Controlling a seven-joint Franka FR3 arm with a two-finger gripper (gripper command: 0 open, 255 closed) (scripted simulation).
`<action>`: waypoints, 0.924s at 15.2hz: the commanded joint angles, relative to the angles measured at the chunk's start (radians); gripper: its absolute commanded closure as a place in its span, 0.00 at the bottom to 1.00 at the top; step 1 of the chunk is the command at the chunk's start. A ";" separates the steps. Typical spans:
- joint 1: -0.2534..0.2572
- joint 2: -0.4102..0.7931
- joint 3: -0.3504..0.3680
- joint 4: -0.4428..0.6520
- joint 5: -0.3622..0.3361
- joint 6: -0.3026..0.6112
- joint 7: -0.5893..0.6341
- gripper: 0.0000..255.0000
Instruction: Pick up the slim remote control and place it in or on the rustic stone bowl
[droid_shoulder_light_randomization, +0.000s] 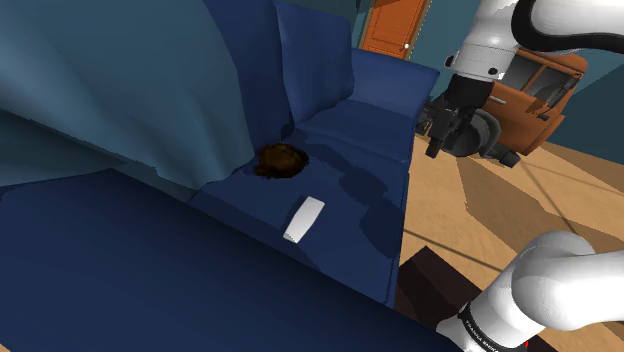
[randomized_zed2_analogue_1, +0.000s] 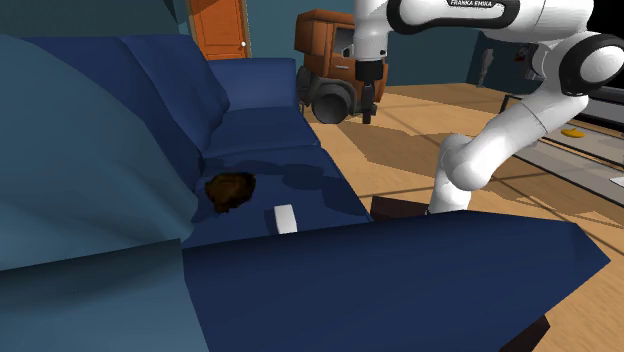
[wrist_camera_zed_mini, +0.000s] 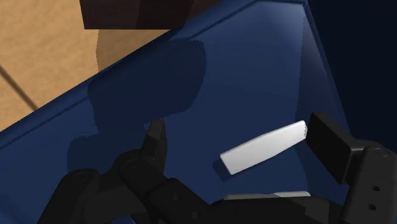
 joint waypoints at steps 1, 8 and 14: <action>0.000 0.000 0.000 0.000 0.000 0.000 0.000 0.00; -0.040 0.064 0.148 -0.127 0.101 0.217 0.304 0.00; -0.082 0.201 0.279 -0.169 0.157 0.422 0.559 0.00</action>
